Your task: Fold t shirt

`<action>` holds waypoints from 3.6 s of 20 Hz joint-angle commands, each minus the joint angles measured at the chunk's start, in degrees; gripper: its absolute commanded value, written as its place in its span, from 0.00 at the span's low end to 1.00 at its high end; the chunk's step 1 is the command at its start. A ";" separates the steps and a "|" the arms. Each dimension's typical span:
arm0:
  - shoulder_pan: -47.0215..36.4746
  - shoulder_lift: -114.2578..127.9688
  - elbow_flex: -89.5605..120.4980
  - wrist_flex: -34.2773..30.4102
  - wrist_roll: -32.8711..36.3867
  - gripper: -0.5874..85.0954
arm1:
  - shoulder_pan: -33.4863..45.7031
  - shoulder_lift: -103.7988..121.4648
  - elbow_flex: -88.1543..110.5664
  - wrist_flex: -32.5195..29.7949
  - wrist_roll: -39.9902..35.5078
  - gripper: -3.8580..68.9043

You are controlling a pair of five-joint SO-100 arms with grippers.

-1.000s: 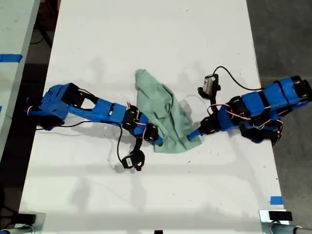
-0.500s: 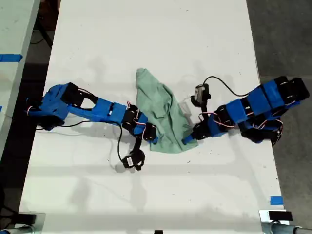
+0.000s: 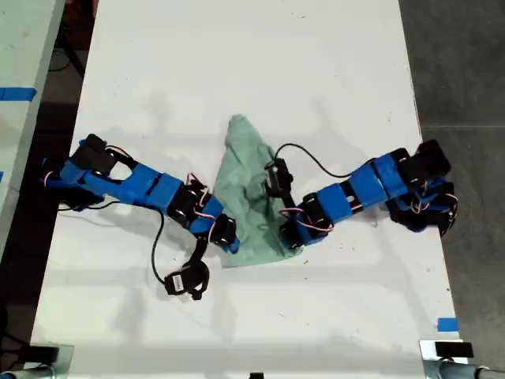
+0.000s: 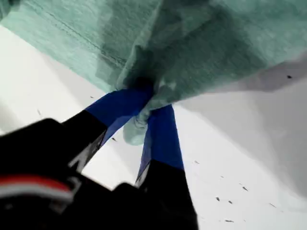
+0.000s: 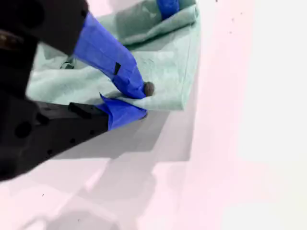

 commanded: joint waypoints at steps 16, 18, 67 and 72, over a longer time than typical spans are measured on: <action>-28.12 32.70 17.23 13.97 4.83 0.01 | 30.06 13.54 -21.53 -2.11 -30.67 0.05; -33.13 36.04 21.36 13.36 6.94 0.01 | 33.13 13.45 -20.65 -4.83 -32.70 0.05; -17.40 103.01 88.51 2.20 -6.68 0.11 | 11.25 104.24 60.91 21.45 -6.86 0.28; -13.54 127.62 108.37 -5.98 -4.48 0.11 | 5.45 124.37 75.32 16.52 -5.89 0.29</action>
